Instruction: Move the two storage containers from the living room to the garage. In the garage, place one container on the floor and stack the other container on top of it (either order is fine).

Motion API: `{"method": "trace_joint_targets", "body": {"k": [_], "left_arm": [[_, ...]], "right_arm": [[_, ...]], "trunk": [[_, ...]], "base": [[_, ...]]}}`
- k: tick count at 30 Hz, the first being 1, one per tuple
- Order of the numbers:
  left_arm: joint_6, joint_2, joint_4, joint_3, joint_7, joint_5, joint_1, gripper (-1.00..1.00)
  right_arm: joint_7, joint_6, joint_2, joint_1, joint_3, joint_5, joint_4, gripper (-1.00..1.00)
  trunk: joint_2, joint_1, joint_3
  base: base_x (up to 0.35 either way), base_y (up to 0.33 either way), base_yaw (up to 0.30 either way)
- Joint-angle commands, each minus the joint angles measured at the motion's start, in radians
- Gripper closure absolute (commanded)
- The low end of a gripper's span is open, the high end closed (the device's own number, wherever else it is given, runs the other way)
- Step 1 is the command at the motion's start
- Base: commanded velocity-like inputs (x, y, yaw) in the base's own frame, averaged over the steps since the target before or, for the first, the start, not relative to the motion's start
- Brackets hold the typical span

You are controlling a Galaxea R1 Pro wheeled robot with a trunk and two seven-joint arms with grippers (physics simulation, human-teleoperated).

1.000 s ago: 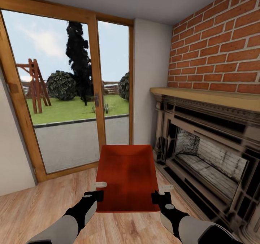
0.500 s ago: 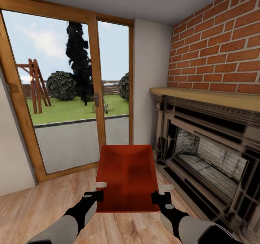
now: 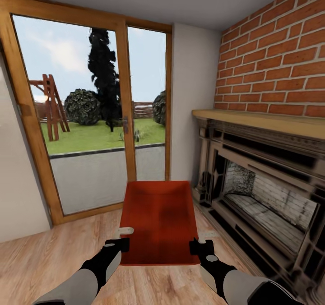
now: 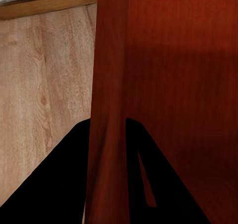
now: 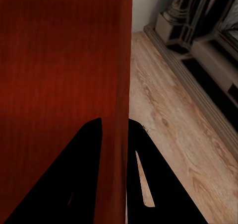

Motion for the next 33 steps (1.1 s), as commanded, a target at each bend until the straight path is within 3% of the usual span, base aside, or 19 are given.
{"method": "trace_joint_targets", "body": {"k": [1, 33], "left_arm": [[0.007, -0.001, -0.004, 0.028, 0.015, -0.026, -0.001, 1.00], [0.007, -0.001, -0.004, 0.029, 0.015, -0.026, -0.002, 1.00]], "right_arm": [[-0.005, -0.009, 0.000, -0.001, -0.007, -0.031, 0.003, 1.00], [-0.005, -0.009, 0.000, -0.001, -0.007, -0.031, 0.003, 1.00]], "trunk": [[-0.001, 0.000, -0.001], [-0.001, 0.000, -0.001]], "base": [[0.000, 0.000, 0.291], [0.000, 0.000, 0.300]]}}
